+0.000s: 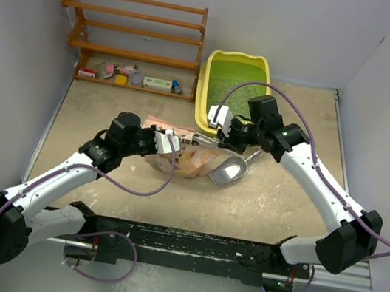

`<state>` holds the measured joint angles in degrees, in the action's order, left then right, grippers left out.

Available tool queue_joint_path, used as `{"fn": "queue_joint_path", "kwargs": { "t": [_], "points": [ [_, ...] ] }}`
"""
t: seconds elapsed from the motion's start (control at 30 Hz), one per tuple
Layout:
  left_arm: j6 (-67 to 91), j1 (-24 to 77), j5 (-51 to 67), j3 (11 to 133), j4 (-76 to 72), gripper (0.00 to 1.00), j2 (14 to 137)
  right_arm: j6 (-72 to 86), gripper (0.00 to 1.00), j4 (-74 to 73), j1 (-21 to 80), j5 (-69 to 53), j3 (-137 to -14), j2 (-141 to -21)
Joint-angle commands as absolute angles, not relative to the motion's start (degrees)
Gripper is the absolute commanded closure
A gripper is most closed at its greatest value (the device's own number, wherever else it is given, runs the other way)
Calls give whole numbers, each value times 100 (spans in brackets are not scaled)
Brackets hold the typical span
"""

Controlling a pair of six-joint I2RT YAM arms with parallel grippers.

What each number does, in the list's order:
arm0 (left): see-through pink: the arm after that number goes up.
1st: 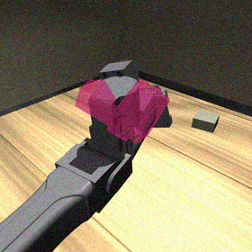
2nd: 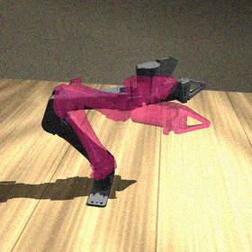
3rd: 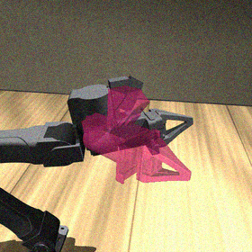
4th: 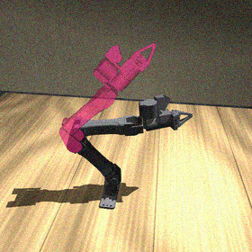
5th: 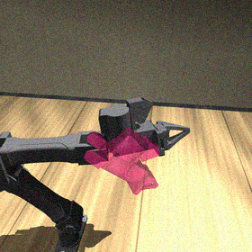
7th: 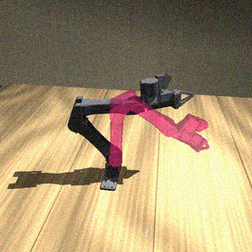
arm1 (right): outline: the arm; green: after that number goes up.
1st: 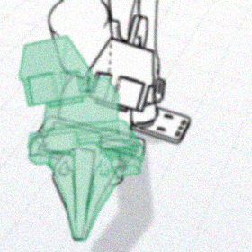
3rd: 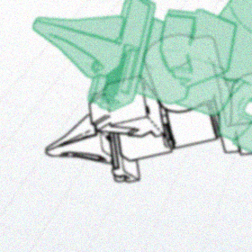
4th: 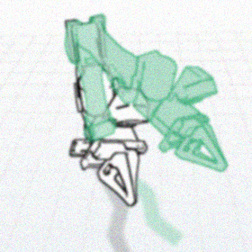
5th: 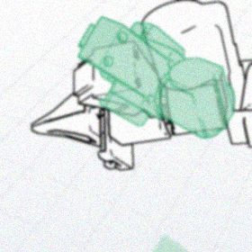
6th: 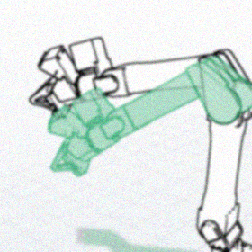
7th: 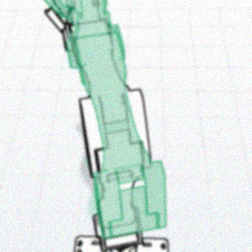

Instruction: Fill the litter box with clean litter

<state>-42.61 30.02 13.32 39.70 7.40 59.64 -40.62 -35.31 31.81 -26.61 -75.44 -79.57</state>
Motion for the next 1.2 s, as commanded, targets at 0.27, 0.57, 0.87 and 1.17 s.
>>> {"fn": "queue_joint_path", "kwargs": {
  "t": [0.27, 0.57, 0.87, 1.17],
  "points": [
    [-4236, 2997, 1459, 4091, 359, 100, 5838, -4039, 100, -3645, 3231, -2951, -7523, -8205],
    [-4235, 2997, 1568, 4122, 421, 100, 5820, -4100, 100, -3622, 3275, -2762, -7581, -8503],
    [-4241, 2997, 1599, 4140, 446, 100, 5866, -4215, 100, -3793, 3507, -2791, -8031, -8896],
    [-4223, 2997, 1650, 4162, 424, 100, 5843, -4255, 100, -3944, 3917, -2803, -8589, -9375]
  ]
}}
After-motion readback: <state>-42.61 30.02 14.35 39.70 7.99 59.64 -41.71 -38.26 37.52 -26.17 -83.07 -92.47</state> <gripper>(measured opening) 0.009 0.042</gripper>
